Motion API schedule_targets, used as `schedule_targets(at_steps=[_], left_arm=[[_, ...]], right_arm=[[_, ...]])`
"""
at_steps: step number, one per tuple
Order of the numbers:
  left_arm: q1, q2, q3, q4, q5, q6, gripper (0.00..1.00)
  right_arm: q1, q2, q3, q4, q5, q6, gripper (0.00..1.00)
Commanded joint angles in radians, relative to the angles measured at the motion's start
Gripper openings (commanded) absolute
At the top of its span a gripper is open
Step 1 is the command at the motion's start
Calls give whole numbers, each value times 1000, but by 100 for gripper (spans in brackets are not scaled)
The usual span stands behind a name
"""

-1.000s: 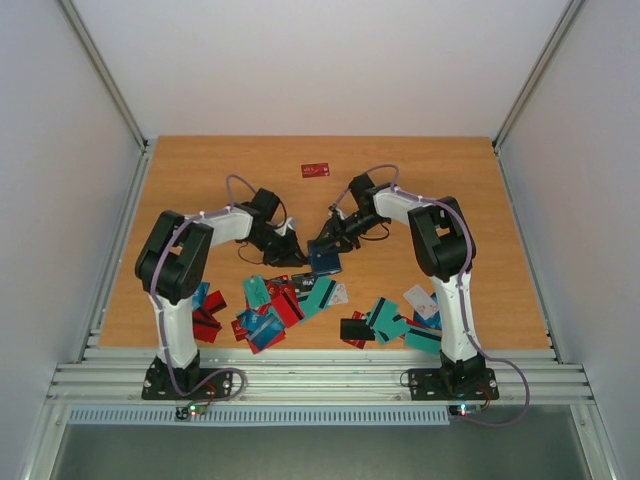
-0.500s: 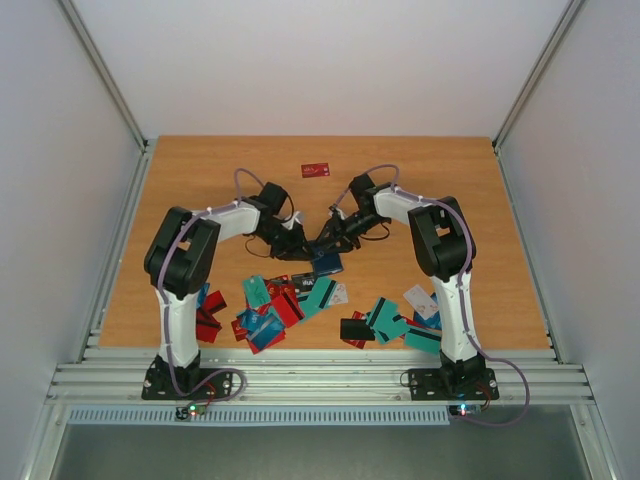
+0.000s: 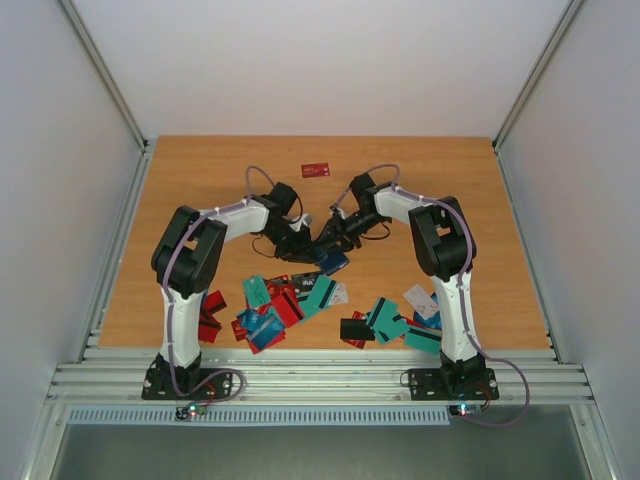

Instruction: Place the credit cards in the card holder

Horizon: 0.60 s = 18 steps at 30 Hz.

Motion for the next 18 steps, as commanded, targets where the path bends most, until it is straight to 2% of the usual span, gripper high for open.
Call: schedule_targets(at_steps=[1,7,18], left_arm=[[-10,33,13,-9,-94,4,17],[-10,36,14,-5,-95,-1,17],[-10,44,25,-5,-79,-1,17]], right_arm=[[0,-12,26,-49,75,-35,34],[-23,-45,33,-83,69,-79,34],[-24,-78,-4,-141,82,-180,24]])
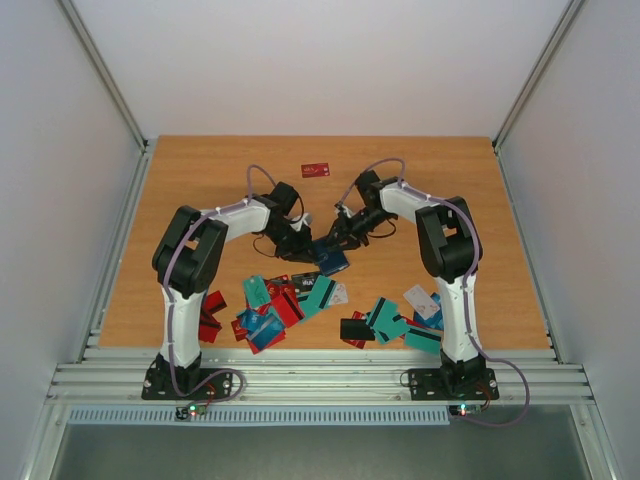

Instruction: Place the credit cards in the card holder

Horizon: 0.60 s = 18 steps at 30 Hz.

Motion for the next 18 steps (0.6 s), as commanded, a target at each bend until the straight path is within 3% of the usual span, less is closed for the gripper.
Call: schedule_targets(at_steps=[1,13,18], left_arm=[[-3,40,14,2,-49,-1,17],[-3,36,3,10,-38,-3,17],[-3,36,2,15,-32,-5,17]], right_arm=[[-1,-39,-19,-26,16,-51,24],[27,3,-15,-50,46,-79,23],[31,20,-9,-41,32,-68,18]])
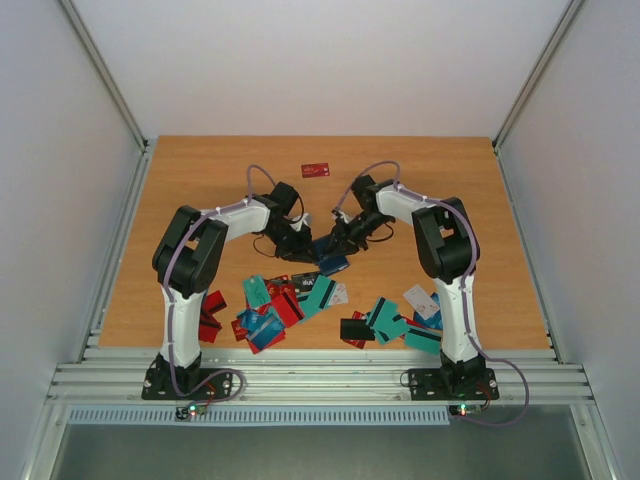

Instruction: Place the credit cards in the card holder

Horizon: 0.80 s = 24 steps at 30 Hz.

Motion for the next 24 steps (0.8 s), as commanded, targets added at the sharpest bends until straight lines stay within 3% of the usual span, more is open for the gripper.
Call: schedule_targets(at_steps=[1,10,16,24], left_arm=[[-3,37,1,17,-31,-4,17],[-3,41,4,23,-16,2,17],[4,16,21,6,-10,18,17],[42,-35,78,-28,-22,14,31]], right_arm=[[8,27,9,-5,2,-12,16],[8,29,14,-3,1,-6,2],[8,33,42,-30,20,-21,1],[10,31,58,-52,13,-53,1]])
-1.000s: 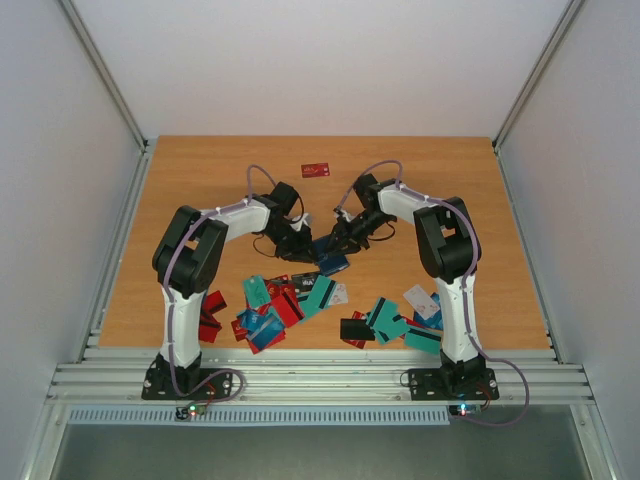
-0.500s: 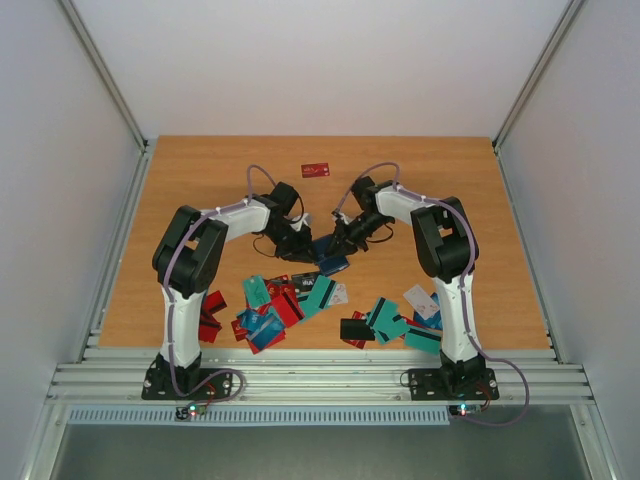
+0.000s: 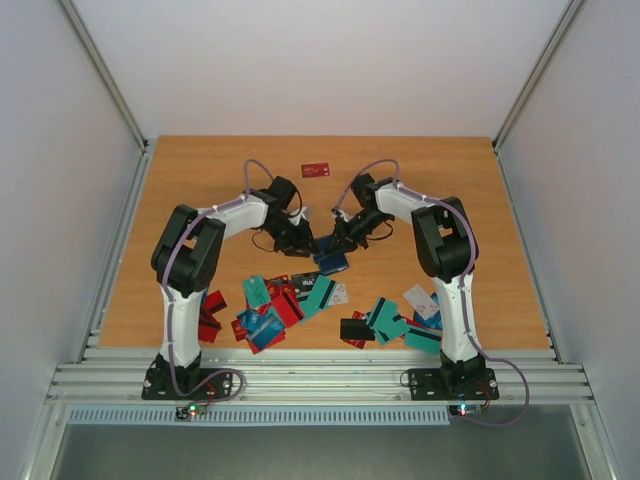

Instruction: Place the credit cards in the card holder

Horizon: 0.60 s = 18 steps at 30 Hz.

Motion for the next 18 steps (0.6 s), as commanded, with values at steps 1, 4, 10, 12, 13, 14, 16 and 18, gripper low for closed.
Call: schedule_targets(at_steps=[1,4,10,12,13,14,16,18], left_arm=[[31,-35,59,-13,-17,5,32],[45,-6,97,-33,-23,8,33],[45,66,160,-67,0,42,33],[45,95,185,-95,8,68,33],[44,104,194,-105,10,80,32],[43,110,200,-113,11,89,30],[41,122,209,-134,10,117,29],[39,134,218,-160,4,142,28]], right_arm=[[9,14,24,-23,-5,-40,1],[9,16,25,-23,-14,-48,1],[9,23,58,-40,-7,-60,1],[9,28,75,-52,-2,-69,1],[9,31,82,-57,0,-71,1],[9,32,88,-59,0,-71,1],[9,36,97,-61,-3,-70,1],[9,40,103,-62,-2,-70,1]])
